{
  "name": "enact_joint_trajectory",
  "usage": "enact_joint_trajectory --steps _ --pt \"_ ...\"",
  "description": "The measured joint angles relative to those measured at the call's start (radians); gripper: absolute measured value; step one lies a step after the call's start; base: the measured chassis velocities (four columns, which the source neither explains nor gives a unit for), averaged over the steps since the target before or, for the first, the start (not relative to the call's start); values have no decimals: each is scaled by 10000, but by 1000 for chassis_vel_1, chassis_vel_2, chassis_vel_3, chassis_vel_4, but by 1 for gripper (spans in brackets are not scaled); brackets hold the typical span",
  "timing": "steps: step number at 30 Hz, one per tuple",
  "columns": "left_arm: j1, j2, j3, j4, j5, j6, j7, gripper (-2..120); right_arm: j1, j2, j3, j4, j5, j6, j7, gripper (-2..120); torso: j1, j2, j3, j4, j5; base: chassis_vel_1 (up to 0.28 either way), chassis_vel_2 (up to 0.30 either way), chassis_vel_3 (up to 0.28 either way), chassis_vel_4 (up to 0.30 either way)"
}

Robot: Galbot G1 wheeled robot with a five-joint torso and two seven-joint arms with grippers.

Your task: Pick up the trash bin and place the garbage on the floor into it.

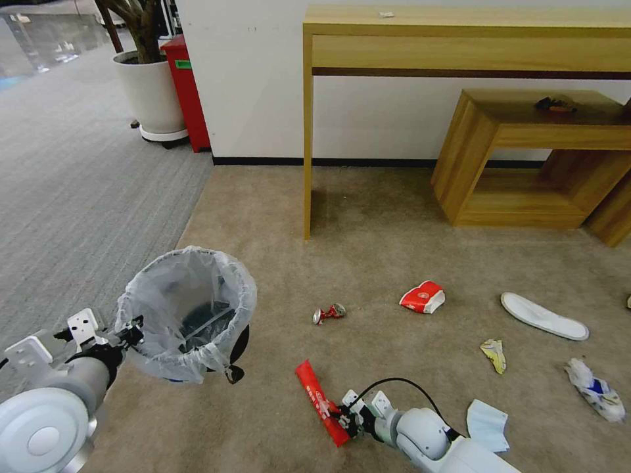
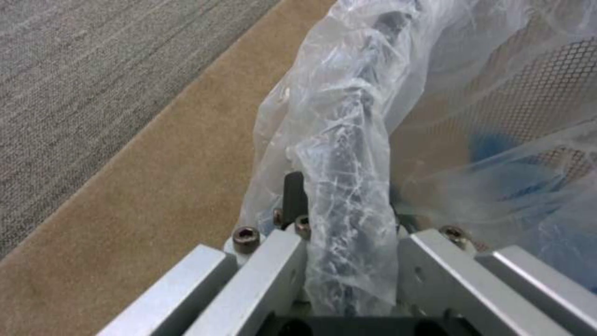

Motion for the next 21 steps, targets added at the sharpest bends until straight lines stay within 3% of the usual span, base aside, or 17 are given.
enact_joint_trajectory --steps 14,21 --pt "-7 42 58 7 118 0 69 0 -6 -56 171 57 12 635 113 0 0 0 0 0 0 0 0 0 0" --pt "-35 157 198 84 239 0 82 0 -189 -486 793 1153 794 1113 850 0 0 0 0 0 2 0 0 0 0"
